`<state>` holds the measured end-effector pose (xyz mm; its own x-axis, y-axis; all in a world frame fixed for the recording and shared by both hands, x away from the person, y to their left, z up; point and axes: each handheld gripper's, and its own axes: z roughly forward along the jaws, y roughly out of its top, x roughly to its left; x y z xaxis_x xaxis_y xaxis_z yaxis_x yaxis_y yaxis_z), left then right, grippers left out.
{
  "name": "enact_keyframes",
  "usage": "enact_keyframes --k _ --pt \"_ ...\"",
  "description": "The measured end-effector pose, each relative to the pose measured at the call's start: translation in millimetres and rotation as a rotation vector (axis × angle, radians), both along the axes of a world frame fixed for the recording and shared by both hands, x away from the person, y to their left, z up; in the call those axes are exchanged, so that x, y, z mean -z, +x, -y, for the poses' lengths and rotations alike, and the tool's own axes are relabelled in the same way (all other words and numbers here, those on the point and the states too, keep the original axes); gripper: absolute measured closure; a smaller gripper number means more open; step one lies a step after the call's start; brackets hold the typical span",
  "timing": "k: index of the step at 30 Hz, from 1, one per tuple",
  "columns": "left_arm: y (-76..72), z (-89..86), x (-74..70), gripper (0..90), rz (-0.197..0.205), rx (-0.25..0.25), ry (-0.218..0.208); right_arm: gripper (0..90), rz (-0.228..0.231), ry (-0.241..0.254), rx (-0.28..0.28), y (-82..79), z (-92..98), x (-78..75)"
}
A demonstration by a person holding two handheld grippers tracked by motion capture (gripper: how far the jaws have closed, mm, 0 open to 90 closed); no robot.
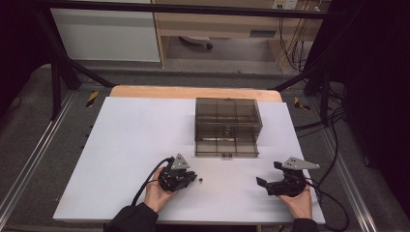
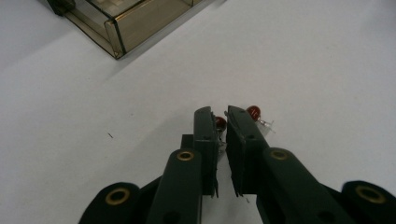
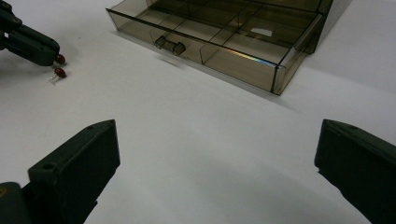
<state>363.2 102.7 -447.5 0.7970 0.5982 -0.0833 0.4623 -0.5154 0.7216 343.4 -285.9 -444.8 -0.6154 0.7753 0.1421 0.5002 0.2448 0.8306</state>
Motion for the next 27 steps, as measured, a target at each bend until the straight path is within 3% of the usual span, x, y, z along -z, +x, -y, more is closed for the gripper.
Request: enact_keyframes --k 15,27 --pt "-1.8 0.9 -15.7 82.4 0.016 0.008 -0.015 0.7 -0.002 0.0 -0.001 0.0 0.0 0.0" --pt "10.7 5.3 -33.8 82.4 0.039 0.004 -0.012 0.7 -0.002 -0.001 -0.001 -0.2 0.2 -0.2"
